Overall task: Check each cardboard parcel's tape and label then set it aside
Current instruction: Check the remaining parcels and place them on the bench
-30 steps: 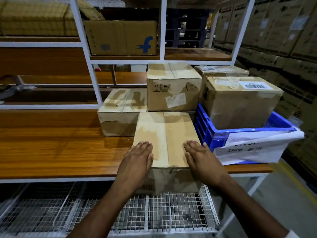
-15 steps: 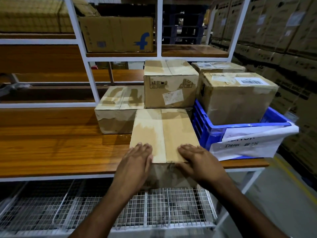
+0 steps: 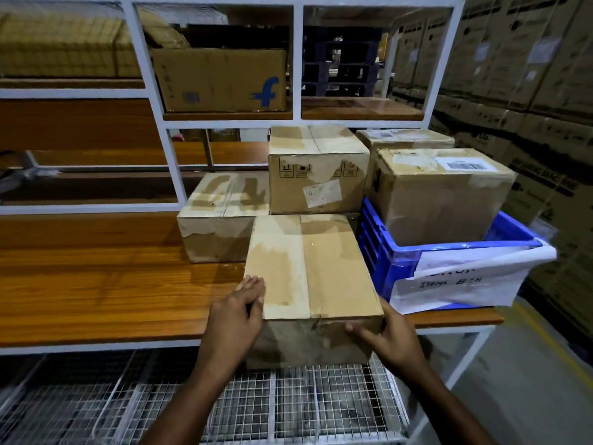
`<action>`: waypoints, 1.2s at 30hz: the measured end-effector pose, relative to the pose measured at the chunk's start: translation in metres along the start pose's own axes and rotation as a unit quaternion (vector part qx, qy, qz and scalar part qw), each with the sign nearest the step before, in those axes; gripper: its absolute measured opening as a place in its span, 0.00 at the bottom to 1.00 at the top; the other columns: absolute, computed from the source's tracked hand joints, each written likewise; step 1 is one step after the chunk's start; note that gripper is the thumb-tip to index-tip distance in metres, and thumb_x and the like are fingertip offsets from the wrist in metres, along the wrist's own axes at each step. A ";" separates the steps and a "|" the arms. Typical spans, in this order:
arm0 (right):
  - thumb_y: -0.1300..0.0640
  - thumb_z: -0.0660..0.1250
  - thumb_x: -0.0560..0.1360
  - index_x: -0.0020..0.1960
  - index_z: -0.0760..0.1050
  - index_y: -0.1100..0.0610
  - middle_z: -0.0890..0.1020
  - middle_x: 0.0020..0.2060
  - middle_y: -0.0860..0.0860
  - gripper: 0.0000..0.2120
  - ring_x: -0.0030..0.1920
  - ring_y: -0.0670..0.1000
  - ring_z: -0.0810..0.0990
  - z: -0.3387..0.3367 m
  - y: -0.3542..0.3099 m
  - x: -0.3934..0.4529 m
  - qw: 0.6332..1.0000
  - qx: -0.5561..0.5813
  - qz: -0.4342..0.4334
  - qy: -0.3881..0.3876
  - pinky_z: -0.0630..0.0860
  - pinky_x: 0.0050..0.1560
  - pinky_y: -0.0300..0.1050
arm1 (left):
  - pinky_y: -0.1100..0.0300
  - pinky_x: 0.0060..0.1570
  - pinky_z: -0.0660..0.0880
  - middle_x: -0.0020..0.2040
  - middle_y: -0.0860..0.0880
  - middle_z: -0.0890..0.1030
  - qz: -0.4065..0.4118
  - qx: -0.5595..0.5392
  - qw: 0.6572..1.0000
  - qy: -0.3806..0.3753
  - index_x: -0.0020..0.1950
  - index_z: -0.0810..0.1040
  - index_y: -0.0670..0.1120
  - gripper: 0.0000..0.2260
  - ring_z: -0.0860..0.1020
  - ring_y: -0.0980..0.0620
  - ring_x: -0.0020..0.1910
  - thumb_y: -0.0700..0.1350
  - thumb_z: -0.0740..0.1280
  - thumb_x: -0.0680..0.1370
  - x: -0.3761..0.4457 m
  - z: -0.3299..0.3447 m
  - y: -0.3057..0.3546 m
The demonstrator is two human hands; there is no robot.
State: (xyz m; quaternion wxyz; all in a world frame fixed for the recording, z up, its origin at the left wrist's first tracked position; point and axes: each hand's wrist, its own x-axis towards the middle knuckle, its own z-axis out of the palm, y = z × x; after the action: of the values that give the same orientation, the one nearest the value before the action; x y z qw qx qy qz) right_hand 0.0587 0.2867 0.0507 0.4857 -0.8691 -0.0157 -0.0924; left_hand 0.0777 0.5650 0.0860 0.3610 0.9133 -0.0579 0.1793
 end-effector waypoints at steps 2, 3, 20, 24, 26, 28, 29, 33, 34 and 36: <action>0.31 0.74 0.61 0.70 0.72 0.44 0.83 0.51 0.32 0.40 0.53 0.36 0.81 -0.005 -0.010 0.004 0.999 0.014 -0.023 0.029 0.78 0.51 0.34 | 0.69 0.68 0.61 0.68 0.51 0.75 -0.005 0.000 1.000 0.005 0.68 0.77 0.47 0.15 0.67 0.65 0.66 0.41 0.66 0.80 0.000 -0.003 0.002; 0.31 0.73 0.62 0.72 0.71 0.45 0.83 0.52 0.33 0.43 0.53 0.35 0.80 -0.009 -0.019 0.007 0.998 -0.002 -0.044 0.050 0.77 0.51 0.31 | 0.68 0.68 0.62 0.69 0.51 0.75 -0.012 -0.005 1.000 0.000 0.68 0.76 0.47 0.16 0.67 0.65 0.66 0.43 0.65 0.81 0.000 -0.004 0.003; 0.44 0.59 0.81 0.81 0.49 0.56 0.55 0.79 0.54 0.35 0.79 0.52 0.53 0.025 -0.161 0.049 0.871 -0.342 -0.309 -0.168 0.51 0.78 0.47 | 0.47 0.65 0.73 0.61 0.46 0.82 -0.159 -0.403 0.888 -0.151 0.60 0.82 0.51 0.18 0.80 0.49 0.60 0.56 0.55 0.83 0.067 -0.023 0.050; 0.38 0.48 0.82 0.80 0.50 0.57 0.54 0.79 0.55 0.33 0.78 0.52 0.55 0.016 -0.152 0.076 0.924 -0.274 -0.177 -0.200 0.53 0.76 0.48 | 0.54 0.51 0.77 0.62 0.48 0.80 -0.135 -0.412 0.887 -0.158 0.73 0.67 0.54 0.17 0.80 0.48 0.58 0.47 0.52 0.85 0.072 -0.025 0.038; 0.36 0.46 0.82 0.81 0.44 0.58 0.48 0.80 0.56 0.36 0.79 0.54 0.48 0.016 -0.142 0.093 0.911 -0.342 -0.133 -0.188 0.47 0.78 0.52 | 0.56 0.47 0.77 0.60 0.54 0.77 -0.137 -0.389 0.898 -0.156 0.77 0.57 0.60 0.21 0.79 0.48 0.56 0.44 0.51 0.85 0.076 -0.029 0.037; 0.35 0.45 0.81 0.81 0.42 0.57 0.45 0.80 0.56 0.37 0.80 0.53 0.44 0.018 -0.139 0.109 0.898 -0.378 -0.122 -0.189 0.41 0.78 0.54 | 0.60 0.44 0.75 0.63 0.56 0.71 -0.133 -0.346 0.915 -0.160 0.79 0.53 0.59 0.24 0.77 0.55 0.52 0.42 0.51 0.85 0.083 -0.032 0.036; 0.35 0.44 0.81 0.81 0.42 0.57 0.45 0.80 0.56 0.37 0.80 0.53 0.44 0.021 -0.140 0.117 0.896 -0.383 -0.120 -0.190 0.40 0.78 0.55 | 0.62 0.45 0.76 0.65 0.56 0.68 -0.130 -0.317 0.925 -0.163 0.79 0.52 0.58 0.23 0.76 0.59 0.51 0.43 0.51 0.85 0.088 -0.034 0.036; 0.36 0.43 0.81 0.81 0.43 0.57 0.46 0.80 0.57 0.36 0.80 0.54 0.44 0.033 -0.141 0.155 0.890 -0.397 -0.121 -0.187 0.39 0.78 0.55 | 0.49 0.63 0.73 0.75 0.49 0.66 -0.080 -0.043 0.983 -0.162 0.79 0.58 0.55 0.21 0.75 0.53 0.58 0.50 0.52 0.85 0.119 -0.037 0.040; 0.36 0.44 0.82 0.81 0.43 0.57 0.46 0.80 0.56 0.36 0.80 0.54 0.44 0.036 -0.141 0.165 0.892 -0.395 -0.119 -0.186 0.40 0.77 0.55 | 0.47 0.66 0.71 0.76 0.47 0.65 -0.056 0.040 0.985 -0.160 0.77 0.61 0.53 0.20 0.72 0.47 0.65 0.50 0.53 0.85 0.130 -0.035 0.041; 0.38 0.44 0.82 0.81 0.43 0.57 0.46 0.80 0.56 0.34 0.80 0.54 0.45 0.041 -0.141 0.182 0.892 -0.396 -0.115 -0.186 0.41 0.78 0.54 | 0.41 0.72 0.61 0.78 0.46 0.60 -0.015 0.144 0.975 -0.166 0.76 0.64 0.49 0.19 0.59 0.41 0.76 0.49 0.53 0.84 0.149 -0.027 0.043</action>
State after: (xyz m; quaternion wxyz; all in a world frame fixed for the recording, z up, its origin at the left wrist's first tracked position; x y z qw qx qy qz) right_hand 0.2265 0.3845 0.1802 0.0752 -0.9828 -0.1681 0.0170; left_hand 0.1986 0.5553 0.1862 0.2138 0.9735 -0.0774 0.0263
